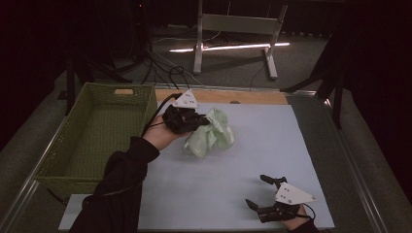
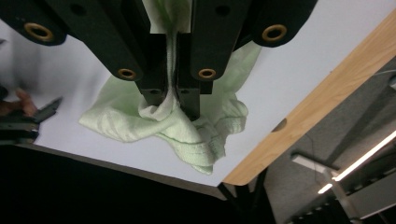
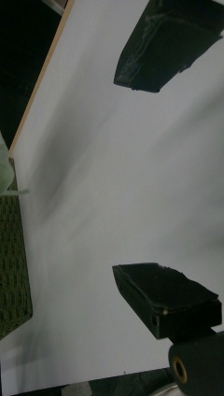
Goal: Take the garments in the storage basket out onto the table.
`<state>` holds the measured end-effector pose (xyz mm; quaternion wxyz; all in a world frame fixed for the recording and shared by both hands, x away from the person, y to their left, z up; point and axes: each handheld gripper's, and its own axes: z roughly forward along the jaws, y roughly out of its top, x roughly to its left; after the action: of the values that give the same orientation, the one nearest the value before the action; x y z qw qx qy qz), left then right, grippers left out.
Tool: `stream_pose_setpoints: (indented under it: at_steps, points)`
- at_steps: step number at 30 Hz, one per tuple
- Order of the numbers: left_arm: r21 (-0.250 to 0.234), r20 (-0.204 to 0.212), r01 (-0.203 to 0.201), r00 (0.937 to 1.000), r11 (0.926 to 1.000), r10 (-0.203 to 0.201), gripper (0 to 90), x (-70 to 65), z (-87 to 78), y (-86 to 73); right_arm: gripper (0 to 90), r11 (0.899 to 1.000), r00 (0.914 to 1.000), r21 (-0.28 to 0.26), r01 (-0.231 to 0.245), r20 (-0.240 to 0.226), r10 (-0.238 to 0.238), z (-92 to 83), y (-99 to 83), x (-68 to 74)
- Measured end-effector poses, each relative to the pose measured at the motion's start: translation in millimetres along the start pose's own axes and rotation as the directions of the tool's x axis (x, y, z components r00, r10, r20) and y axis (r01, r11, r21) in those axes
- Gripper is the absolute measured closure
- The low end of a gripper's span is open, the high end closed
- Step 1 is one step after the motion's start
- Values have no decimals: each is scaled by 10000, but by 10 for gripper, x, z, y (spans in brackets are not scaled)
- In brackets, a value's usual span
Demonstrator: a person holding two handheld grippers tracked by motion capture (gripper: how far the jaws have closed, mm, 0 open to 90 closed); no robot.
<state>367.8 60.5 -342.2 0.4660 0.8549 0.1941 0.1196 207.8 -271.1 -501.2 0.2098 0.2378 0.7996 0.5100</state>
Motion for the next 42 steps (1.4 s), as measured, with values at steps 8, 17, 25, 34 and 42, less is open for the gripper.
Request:
stream_pose_setpoints:
  at_steps: [8,17,25,34,42]
  points:
    - [-125,-239,528,9983,9985,-531,880,12,162,-111,83,10000,10000,-51,-40,4,40,6,-10,-1]
    - [-370,-354,970,9945,9946,-983,880,6,332,-225,83,10000,10000,-23,-40,25,40,2,-10,-3]
    - [-312,-419,1334,9900,9906,-1346,879,1,475,-340,83,10000,10000,-45,9,53,-9,1,-12,-5]
    - [-43,-428,1555,9869,9878,-1556,877,-34,656,-509,83,10000,10000,-39,3,33,-3,-4,-10,-7]
    - [118,-472,1899,9808,9817,-1892,875,-69,804,-611,83,10000,10000,-38,-12,30,12,-2,-10,-5]
